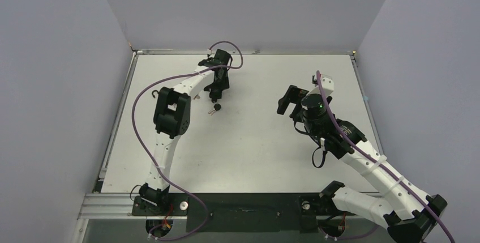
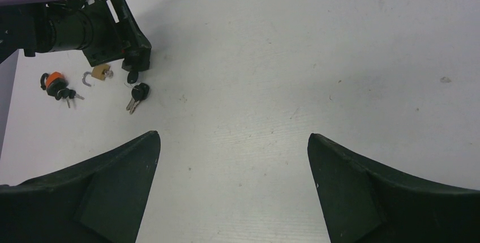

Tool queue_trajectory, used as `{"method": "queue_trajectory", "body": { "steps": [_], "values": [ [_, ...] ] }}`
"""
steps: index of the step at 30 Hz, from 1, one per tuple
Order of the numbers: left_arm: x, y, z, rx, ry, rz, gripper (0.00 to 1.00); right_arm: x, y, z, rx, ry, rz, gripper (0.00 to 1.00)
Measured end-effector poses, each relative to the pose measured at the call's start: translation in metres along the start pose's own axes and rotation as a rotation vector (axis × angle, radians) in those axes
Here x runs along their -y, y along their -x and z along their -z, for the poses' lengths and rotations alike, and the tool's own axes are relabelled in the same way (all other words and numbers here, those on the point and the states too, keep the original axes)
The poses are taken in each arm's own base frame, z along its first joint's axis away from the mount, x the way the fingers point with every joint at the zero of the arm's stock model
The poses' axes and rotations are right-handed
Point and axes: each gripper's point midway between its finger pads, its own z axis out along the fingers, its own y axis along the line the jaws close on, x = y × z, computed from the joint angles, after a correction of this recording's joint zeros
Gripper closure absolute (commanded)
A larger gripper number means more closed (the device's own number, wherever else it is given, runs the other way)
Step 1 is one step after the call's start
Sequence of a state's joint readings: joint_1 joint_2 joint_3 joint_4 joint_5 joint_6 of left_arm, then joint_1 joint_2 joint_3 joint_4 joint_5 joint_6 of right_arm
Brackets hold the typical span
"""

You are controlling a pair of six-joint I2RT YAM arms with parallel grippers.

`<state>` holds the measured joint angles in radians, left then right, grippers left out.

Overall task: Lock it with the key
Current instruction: Pick up the lock from the center of the board.

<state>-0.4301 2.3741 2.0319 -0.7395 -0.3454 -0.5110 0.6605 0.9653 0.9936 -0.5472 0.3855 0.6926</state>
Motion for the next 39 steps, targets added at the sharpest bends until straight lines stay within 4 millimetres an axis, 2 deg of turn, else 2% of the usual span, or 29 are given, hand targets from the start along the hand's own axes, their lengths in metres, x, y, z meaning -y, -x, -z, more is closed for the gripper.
{"method": "queue_trajectory", "body": {
  "steps": [10,17,19,25,29,32,35,39],
  "values": [
    [-0.003,-0.011,-0.008,-0.037,0.020,-0.023,0.42,0.004,-0.007,-0.001,-0.013,-0.007,0.006,0.01],
    [0.003,-0.017,-0.007,-0.065,-0.026,0.037,0.61,0.001,-0.011,-0.003,-0.019,0.009,0.001,0.01],
    [0.005,-0.024,-0.001,-0.079,-0.058,0.082,0.64,0.000,-0.017,-0.007,-0.024,0.021,-0.003,0.02],
    [0.012,-0.070,0.035,-0.174,-0.205,0.275,0.68,0.000,-0.059,-0.029,-0.060,0.045,-0.013,0.04],
    [0.026,-0.100,0.059,-0.267,-0.327,0.444,0.71,-0.021,-0.093,-0.042,-0.074,0.085,0.031,0.07],
    [0.039,-0.123,0.077,-0.355,-0.417,0.559,0.71,-0.038,-0.111,-0.053,-0.060,0.124,0.039,0.09],
    [0.051,-0.141,0.093,-0.425,-0.470,0.614,0.71,-0.042,-0.124,-0.067,-0.043,0.131,0.034,0.10],
    [0.068,-0.165,0.111,-0.513,-0.512,0.656,0.71,-0.050,-0.130,-0.081,-0.014,0.146,0.016,0.13]
  ]
}}
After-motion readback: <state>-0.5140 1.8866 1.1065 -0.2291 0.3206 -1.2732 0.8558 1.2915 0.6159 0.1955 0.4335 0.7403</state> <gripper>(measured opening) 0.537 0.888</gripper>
